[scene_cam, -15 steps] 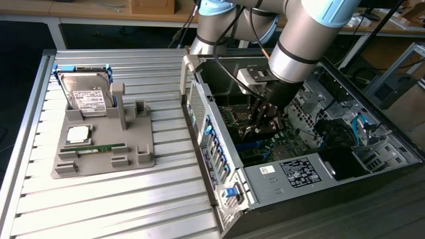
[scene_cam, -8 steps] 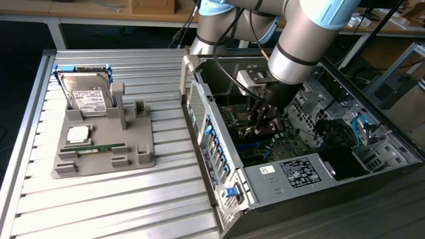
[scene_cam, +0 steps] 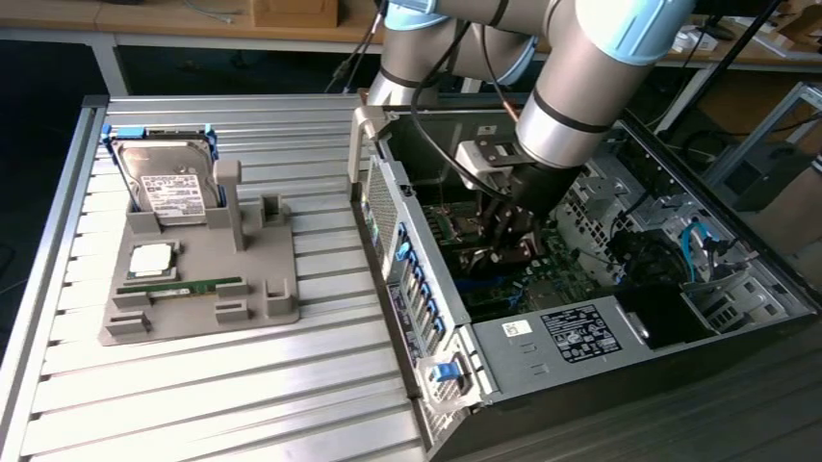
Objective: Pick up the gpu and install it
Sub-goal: 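Insert the gpu into the slot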
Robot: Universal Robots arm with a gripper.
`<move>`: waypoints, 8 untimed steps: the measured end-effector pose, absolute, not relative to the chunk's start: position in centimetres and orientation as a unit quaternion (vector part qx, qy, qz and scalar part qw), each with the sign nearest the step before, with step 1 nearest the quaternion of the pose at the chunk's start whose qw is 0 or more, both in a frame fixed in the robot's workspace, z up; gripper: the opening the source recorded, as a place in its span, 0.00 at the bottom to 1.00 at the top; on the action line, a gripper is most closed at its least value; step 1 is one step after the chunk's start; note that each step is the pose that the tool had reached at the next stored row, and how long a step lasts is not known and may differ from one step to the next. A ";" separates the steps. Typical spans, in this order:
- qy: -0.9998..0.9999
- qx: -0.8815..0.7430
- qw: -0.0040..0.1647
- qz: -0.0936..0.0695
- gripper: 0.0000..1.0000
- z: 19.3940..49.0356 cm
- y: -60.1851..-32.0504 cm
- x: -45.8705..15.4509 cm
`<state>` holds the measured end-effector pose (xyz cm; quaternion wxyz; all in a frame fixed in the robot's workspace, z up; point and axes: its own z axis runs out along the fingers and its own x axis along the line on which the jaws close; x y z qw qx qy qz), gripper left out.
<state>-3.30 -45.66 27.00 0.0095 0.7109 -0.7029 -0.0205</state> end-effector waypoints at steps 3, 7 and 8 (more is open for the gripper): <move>-0.703 0.711 0.010 -0.021 0.27 26.8 -45.7 -3.3; -0.703 0.711 0.010 -0.020 0.27 26.5 -45.7 -3.3; -0.703 0.711 0.010 -0.020 0.27 26.5 -45.7 -3.3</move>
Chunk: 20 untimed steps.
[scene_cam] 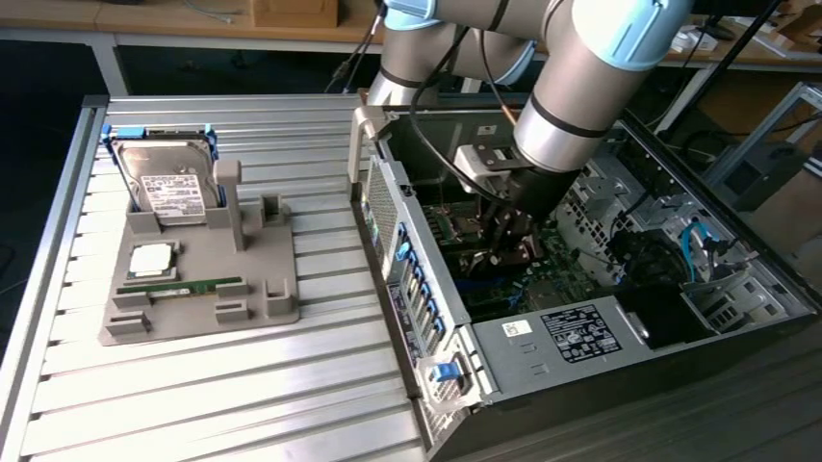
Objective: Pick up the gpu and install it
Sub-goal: 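Insert the gpu into the slot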
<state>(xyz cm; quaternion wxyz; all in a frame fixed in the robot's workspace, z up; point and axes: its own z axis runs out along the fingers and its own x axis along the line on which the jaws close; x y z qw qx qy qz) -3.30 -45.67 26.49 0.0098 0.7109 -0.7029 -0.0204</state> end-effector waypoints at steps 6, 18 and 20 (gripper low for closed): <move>-0.703 0.711 0.009 -0.020 0.27 26.4 -45.7 -3.5; -0.708 0.706 0.008 -0.019 0.27 26.5 -45.7 -3.8; -0.708 0.706 0.008 -0.019 0.27 26.5 -45.7 -3.8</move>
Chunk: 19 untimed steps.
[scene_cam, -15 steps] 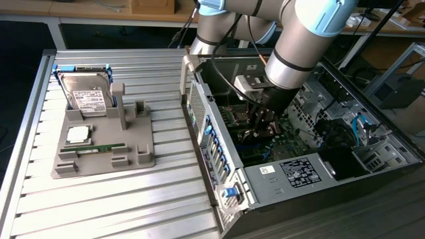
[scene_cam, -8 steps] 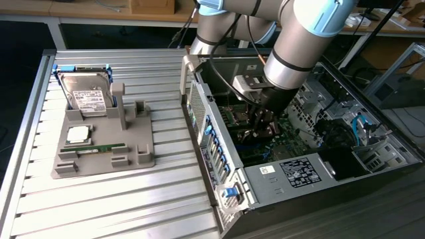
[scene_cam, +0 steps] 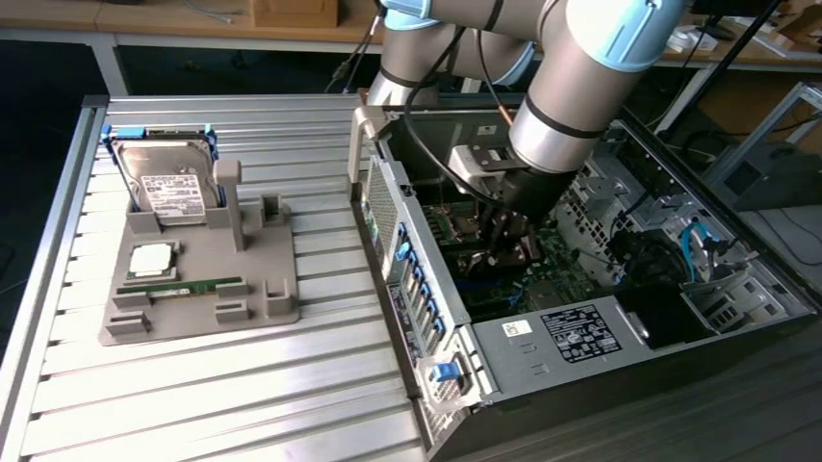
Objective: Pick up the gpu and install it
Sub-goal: 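Insert the gpu into the slot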
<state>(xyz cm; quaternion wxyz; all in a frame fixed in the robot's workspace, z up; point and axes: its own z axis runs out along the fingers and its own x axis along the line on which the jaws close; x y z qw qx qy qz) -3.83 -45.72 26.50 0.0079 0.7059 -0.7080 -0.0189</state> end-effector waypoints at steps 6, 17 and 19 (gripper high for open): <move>-0.711 0.703 0.008 -0.019 0.27 26.5 -45.7 -3.9; -0.718 0.696 0.008 -0.019 0.27 26.5 -45.7 -4.0; -0.718 0.696 0.007 -0.019 0.27 26.5 -45.7 -4.2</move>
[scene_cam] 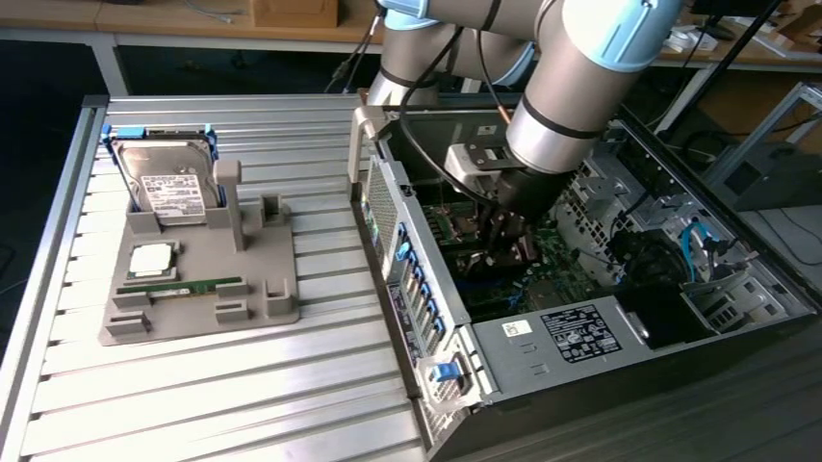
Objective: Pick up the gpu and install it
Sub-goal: 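Insert the gpu into the slot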
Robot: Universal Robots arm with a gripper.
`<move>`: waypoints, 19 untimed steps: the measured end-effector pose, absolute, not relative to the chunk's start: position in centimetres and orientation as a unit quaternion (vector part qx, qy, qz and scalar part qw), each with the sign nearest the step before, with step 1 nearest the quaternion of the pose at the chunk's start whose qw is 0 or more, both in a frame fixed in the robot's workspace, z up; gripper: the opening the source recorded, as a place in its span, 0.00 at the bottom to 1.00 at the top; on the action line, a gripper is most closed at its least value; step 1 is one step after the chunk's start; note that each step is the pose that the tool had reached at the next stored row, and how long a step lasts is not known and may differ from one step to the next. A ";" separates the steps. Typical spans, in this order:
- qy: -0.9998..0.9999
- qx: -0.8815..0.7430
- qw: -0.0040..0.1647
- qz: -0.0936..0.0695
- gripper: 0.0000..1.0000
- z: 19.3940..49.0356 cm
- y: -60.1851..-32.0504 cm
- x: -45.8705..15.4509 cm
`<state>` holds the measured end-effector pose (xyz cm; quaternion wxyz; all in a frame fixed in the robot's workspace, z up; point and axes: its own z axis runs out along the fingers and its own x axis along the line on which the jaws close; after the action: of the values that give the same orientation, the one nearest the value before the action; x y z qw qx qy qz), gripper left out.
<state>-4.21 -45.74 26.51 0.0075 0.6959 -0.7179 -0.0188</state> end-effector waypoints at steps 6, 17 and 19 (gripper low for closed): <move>-0.718 0.696 0.008 -0.019 0.27 26.5 -46.0 -4.3; -0.718 0.696 0.008 -0.019 0.27 26.7 -46.0 -4.3; -0.718 0.696 0.008 -0.019 0.27 26.8 -46.0 -4.3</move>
<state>-4.27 -46.02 26.78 0.0076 0.6958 -0.7180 -0.0189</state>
